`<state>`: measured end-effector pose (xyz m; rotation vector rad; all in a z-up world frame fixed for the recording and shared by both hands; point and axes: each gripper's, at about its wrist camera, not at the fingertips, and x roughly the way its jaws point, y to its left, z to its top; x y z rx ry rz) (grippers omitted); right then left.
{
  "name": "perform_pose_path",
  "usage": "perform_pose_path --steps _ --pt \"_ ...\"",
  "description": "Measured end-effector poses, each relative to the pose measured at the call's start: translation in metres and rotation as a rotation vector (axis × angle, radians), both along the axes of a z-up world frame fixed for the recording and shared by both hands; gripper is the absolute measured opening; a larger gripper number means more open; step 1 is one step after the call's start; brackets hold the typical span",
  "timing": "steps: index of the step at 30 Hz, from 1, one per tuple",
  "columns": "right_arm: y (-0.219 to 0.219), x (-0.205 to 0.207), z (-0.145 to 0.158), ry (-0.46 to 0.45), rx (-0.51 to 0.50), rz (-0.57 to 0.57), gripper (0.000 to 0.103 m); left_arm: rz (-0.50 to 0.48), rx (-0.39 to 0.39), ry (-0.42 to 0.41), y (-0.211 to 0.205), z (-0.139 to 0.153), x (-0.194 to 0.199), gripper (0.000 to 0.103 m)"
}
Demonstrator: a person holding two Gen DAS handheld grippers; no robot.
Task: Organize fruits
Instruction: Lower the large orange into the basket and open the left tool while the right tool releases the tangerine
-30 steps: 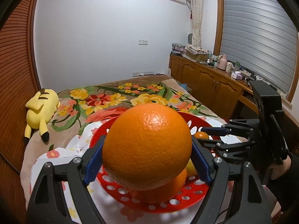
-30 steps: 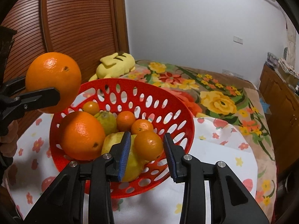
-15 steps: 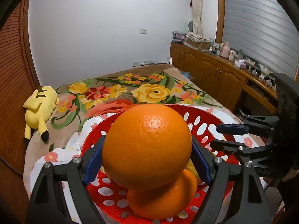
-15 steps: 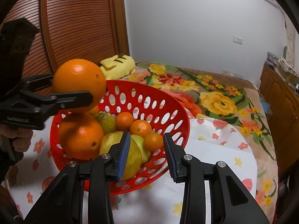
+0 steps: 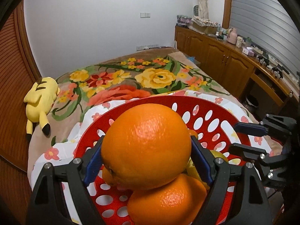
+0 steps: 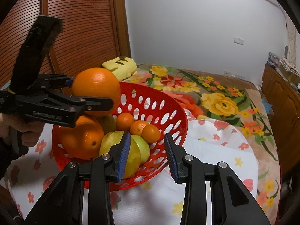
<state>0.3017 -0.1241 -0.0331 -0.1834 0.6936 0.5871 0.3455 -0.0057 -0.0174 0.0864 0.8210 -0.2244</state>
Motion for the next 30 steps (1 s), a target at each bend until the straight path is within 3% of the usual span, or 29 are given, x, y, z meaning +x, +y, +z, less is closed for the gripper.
perform_pose_path --steps 13,18,22,30 --pt "0.001 -0.001 -0.002 0.001 0.013 0.009 0.038 -0.006 0.023 0.071 -0.008 -0.007 0.020 0.084" --pt "0.002 -0.002 -0.002 0.000 0.022 0.011 0.038 -0.014 0.050 -0.035 -0.013 0.019 0.017 0.084" --pt "-0.001 -0.005 0.001 -0.003 0.029 0.007 0.039 -0.016 0.046 -0.067 -0.014 0.032 0.013 0.084" --pt "-0.004 -0.015 0.007 -0.015 0.039 -0.003 0.039 0.007 0.007 -0.084 -0.004 0.029 -0.004 0.084"
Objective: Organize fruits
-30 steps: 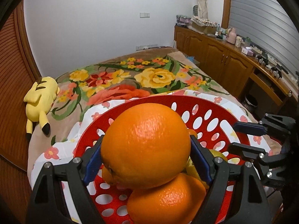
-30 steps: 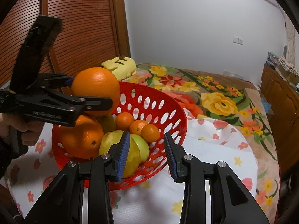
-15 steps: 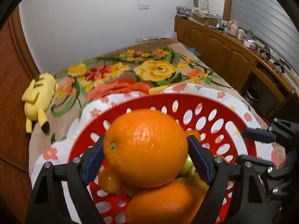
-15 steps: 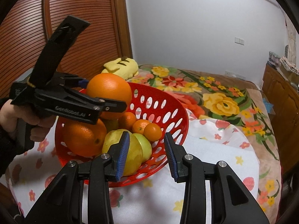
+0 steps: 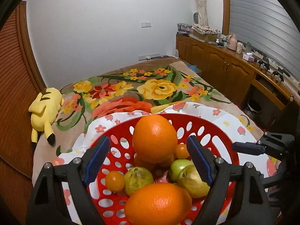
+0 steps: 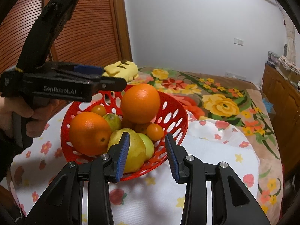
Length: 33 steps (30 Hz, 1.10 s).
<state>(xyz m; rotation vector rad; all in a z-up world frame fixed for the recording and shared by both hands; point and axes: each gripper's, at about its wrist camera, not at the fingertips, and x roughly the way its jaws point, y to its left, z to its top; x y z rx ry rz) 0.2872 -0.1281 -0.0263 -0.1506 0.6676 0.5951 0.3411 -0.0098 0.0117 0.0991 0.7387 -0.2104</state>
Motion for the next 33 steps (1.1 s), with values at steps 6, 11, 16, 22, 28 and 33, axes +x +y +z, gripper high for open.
perform_pose_path --steps 6,11,16,22,28,33 --pt "0.002 -0.016 0.007 -0.014 0.006 -0.008 0.039 0.004 -0.025 -0.025 0.004 0.004 -0.027 0.084" --pt "0.002 -0.032 0.011 -0.025 0.013 -0.026 0.040 0.017 -0.039 -0.045 0.010 0.005 -0.054 0.084" --pt "0.001 -0.051 0.010 -0.021 0.029 -0.046 0.041 0.036 -0.069 -0.055 0.020 0.000 -0.089 0.084" --pt "0.000 -0.071 0.008 -0.017 0.041 -0.067 0.043 0.051 -0.070 -0.075 0.026 -0.005 -0.122 0.085" --pt "-0.001 -0.090 0.003 -0.017 0.049 -0.093 0.053 0.060 -0.070 -0.121 0.029 -0.008 -0.154 0.086" --pt "-0.001 -0.106 0.002 -0.037 0.054 -0.133 0.065 0.091 -0.057 -0.197 0.029 -0.002 -0.181 0.097"
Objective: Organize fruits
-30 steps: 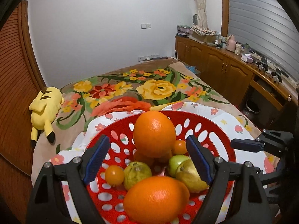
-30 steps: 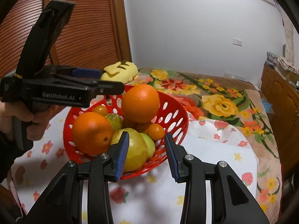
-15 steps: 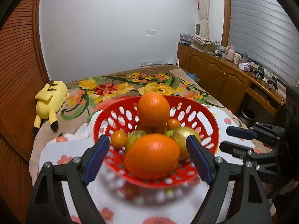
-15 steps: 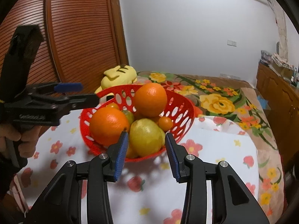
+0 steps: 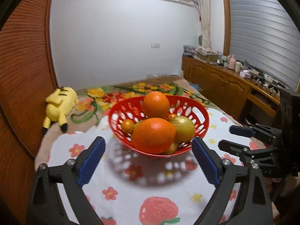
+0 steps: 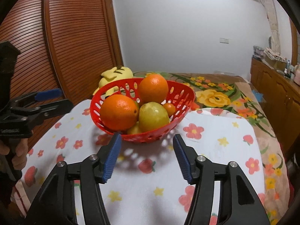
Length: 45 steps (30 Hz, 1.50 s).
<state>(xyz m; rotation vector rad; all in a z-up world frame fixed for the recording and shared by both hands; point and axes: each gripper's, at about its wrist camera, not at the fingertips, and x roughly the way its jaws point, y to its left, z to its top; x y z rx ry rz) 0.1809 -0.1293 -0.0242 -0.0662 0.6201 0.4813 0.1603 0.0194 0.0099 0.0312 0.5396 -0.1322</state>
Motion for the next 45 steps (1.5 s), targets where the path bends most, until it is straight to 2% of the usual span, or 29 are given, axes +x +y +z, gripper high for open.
perform_pose_path --steps 4,10,22,45 --pt "-0.002 -0.014 0.005 -0.035 0.005 -0.022 0.074 0.031 -0.011 -0.048 0.004 0.008 -0.020 0.097" --pt "-0.005 -0.033 0.018 -0.090 0.032 -0.047 0.075 0.074 0.001 -0.108 0.006 0.012 -0.044 0.097" --pt "-0.006 -0.047 0.030 -0.154 0.043 -0.081 0.076 0.092 -0.007 -0.112 0.007 0.012 -0.057 0.097" --pt "-0.011 -0.051 0.033 -0.169 0.047 -0.100 0.076 0.089 -0.021 -0.109 0.006 0.012 -0.065 0.097"
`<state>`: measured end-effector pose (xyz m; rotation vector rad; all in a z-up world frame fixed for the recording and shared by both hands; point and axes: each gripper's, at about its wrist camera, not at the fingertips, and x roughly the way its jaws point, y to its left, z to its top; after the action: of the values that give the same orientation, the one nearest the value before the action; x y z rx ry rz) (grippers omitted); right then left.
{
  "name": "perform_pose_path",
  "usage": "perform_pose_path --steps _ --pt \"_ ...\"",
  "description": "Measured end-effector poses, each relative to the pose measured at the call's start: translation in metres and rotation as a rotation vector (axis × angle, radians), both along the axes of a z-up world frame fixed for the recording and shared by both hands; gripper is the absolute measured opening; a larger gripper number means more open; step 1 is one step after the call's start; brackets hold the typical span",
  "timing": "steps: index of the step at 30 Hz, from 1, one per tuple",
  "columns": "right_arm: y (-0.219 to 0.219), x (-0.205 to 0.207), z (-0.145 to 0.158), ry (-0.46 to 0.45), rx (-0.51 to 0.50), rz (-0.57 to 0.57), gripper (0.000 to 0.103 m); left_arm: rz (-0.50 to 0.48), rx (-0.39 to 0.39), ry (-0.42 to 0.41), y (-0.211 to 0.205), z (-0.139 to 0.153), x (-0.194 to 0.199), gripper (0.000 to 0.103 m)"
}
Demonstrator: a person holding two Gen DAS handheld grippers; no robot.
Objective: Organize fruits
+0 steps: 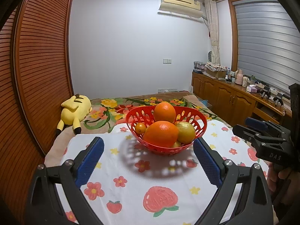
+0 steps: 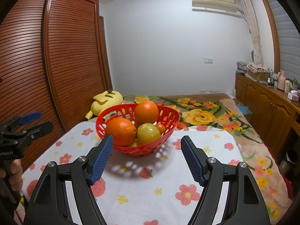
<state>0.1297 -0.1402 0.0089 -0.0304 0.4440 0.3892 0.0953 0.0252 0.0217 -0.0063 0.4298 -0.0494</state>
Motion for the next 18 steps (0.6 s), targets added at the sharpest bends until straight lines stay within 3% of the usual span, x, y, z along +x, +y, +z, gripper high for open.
perform_pose_path --steps 18 --pt "-0.0040 -0.0052 0.0074 -0.022 -0.001 -0.014 0.077 0.015 -0.006 0.007 0.0022 -0.0051 -0.0051 0.097"
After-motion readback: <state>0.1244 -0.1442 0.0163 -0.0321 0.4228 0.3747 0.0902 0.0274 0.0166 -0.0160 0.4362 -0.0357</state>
